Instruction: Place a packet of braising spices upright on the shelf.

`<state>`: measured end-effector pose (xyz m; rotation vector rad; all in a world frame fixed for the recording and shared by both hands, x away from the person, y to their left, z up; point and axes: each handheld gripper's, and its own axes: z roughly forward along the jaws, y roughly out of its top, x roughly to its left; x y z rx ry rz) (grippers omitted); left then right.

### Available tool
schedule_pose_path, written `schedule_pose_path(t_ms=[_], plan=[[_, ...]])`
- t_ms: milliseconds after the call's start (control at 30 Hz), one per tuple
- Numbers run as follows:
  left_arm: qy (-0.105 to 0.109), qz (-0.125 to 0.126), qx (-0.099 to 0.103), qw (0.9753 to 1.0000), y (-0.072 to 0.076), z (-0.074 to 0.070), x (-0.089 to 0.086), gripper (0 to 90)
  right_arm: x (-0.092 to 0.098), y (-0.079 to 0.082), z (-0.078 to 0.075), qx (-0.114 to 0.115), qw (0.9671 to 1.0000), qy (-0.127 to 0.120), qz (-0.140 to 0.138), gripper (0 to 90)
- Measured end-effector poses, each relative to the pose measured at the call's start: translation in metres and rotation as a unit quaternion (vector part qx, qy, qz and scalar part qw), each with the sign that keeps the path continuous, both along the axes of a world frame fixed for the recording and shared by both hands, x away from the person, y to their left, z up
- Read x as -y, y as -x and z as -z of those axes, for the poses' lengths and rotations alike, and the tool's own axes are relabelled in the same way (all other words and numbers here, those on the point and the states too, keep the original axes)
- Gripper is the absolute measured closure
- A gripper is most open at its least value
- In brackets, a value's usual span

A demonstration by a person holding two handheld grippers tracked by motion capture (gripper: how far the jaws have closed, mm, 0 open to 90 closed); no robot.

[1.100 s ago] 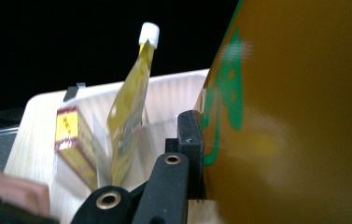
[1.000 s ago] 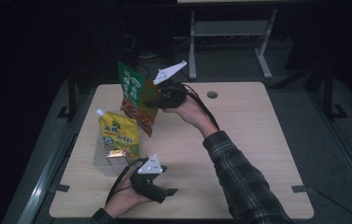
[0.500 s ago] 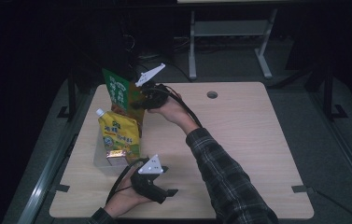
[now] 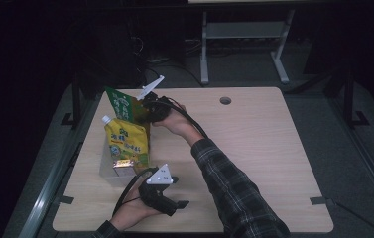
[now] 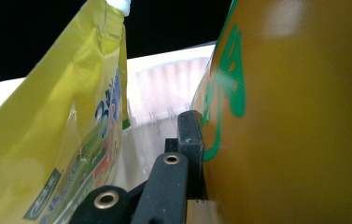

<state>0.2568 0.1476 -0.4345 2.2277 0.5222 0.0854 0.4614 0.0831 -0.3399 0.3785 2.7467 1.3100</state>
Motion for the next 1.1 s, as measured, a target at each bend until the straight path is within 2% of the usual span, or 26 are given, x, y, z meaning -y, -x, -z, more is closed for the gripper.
schedule_pose_path(t_ms=[167,233,300,367,467,567,733,900,967,1000,1100], plan=[[-0.001,0.002,-0.001,1.0000,0.000,0.000,0.001,15.1,-0.001,0.001,0.001,0.003,1.0000,0.001,0.007,84.6],[-0.002,0.003,-0.001,1.0000,0.000,0.000,0.001,15.1,0.002,0.003,-0.001,0.000,0.9999,-0.009,0.012,78.7],[-0.003,0.003,0.000,1.0000,0.000,0.000,0.001,15.1,0.006,0.004,-0.004,0.007,0.9998,-0.010,0.013,74.7],[-0.002,0.004,0.000,1.0000,0.000,0.001,0.001,15.1,0.011,0.007,-0.008,0.002,0.9996,-0.018,0.020,67.6],[-0.002,0.005,-0.001,1.0000,0.000,0.001,0.001,15.1,0.021,0.010,-0.012,0.011,0.9992,-0.025,0.031,56.8],[-0.007,0.008,0.001,0.9999,0.000,0.001,0.001,15.1,0.034,0.015,-0.016,0.006,0.9986,-0.033,0.040,47.4],[-0.002,0.005,-0.002,1.0000,-0.001,0.001,0.000,15.1,0.058,0.024,-0.018,0.008,0.9980,-0.042,0.047,42.0],[-0.005,0.004,-0.001,1.0000,-0.002,0.001,-0.001,15.1,0.083,0.037,-0.015,0.013,0.9978,-0.037,0.054,39.1],[-0.002,0.003,-0.002,1.0000,-0.002,0.002,-0.001,15.1,0.087,0.039,-0.014,0.016,0.9976,-0.036,0.056,38.8],[-0.006,0.004,0.000,1.0000,-0.002,0.001,-0.002,15.1,0.098,0.044,-0.011,0.017,0.9972,-0.038,0.061,38.3],[-0.004,0.002,-0.005,1.0000,-0.002,0.002,-0.002,15.1,0.115,0.053,-0.005,0.016,0.9959,-0.041,0.079,37.2]])
